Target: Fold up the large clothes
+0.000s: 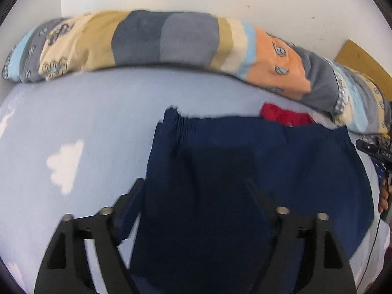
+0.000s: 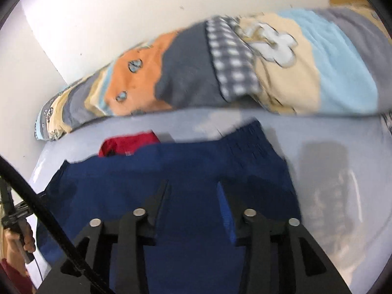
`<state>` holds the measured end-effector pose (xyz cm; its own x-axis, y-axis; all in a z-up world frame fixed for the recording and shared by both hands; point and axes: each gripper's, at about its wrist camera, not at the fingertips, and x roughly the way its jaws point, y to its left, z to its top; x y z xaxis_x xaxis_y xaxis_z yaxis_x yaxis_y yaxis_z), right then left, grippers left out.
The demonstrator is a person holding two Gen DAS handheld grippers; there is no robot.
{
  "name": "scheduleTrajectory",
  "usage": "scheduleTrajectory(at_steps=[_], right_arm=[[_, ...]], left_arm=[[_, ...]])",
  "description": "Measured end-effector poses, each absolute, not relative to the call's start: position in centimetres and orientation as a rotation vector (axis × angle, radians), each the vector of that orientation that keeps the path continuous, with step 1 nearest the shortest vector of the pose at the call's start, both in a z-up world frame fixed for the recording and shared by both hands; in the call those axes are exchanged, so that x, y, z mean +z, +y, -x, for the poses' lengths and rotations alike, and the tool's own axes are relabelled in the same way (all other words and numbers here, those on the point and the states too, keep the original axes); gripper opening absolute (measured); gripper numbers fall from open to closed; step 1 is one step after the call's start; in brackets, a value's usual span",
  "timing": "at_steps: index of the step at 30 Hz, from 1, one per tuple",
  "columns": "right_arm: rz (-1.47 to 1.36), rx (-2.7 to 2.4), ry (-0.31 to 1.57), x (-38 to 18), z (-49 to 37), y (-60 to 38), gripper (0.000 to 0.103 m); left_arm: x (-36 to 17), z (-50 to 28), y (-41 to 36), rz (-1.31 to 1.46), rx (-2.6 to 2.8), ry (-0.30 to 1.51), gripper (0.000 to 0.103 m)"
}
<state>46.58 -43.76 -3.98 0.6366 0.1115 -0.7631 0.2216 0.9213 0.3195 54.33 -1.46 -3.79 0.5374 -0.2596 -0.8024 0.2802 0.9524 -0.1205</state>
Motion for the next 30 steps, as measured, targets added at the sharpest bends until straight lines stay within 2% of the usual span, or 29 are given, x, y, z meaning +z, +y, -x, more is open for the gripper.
scheduleTrajectory(at_steps=[3, 4, 5, 7, 11, 12, 15, 17, 18, 20, 23, 27, 28, 30], right_arm=[[-0.466, -0.152, 0.961, -7.2, -49.3, -45.0, 0.051], [-0.482, -0.192, 1.033, -9.5, -49.5, -46.1, 0.048], [-0.518, -0.172, 1.049, -10.6, -49.1, -47.0, 0.046], [-0.572, -0.183, 1.004, -10.0, -48.1, -47.7, 0.043], [-0.486, -0.123, 0.995, -6.4, -43.7, -45.3, 0.049], [-0.435, -0.099, 0.991, -5.6, -42.3, -44.0, 0.056], [-0.347, -0.002, 0.988, -4.9, -37.6, -40.1, 0.057], [-0.298, 0.009, 1.037, -6.2, -35.1, -38.0, 0.057], [-0.271, -0.019, 1.047, -6.7, -34.7, -37.5, 0.057], [-0.207, -0.04, 1.086, -8.8, -33.8, -36.9, 0.056], [-0.203, -0.107, 1.103, -7.4, -33.0, -36.5, 0.055], [-0.203, -0.029, 1.036, -4.0, -31.9, -33.7, 0.058], [-0.195, -0.034, 1.049, -4.3, -31.7, -33.2, 0.063], [-0.238, -0.06, 1.173, -7.5, -31.9, -33.0, 0.065]], left_arm=[[-6.3, -56.6, -1.8, -0.036, -0.256, 1.025, 0.085], [-8.2, -57.6, -1.4, -0.034, -0.213, 1.092, 0.085], [-9.6, -58.2, -0.9, -0.02, -0.192, 1.135, 0.089], [-9.4, -57.8, 0.6, 0.045, -0.192, 1.107, 0.089], [-5.8, -53.6, 2.1, 0.096, -0.316, 1.009, 0.089], [-4.9, -52.1, 2.4, 0.089, -0.346, 0.984, 0.089], [-3.9, -47.8, 2.4, 0.02, -0.41, 0.945, 0.089], [-5.3, -46.4, 2.2, -0.076, -0.379, 0.975, 0.089], [-7.4, -46.6, 2.2, -0.119, -0.338, 1.049, 0.089], [-9.8, -47.3, 3.2, -0.085, -0.292, 1.132, 0.091], [-8.0, -46.3, 5.1, 0.042, -0.262, 1.119, 0.083], [-4.6, -42.5, 6.3, 0.093, -0.32, 1.026, 0.084], [-4.9, -41.8, 6.2, 0.075, -0.325, 1.031, 0.085], [-8.0, -41.9, 6.0, 0.009, -0.251, 1.153, 0.085]])
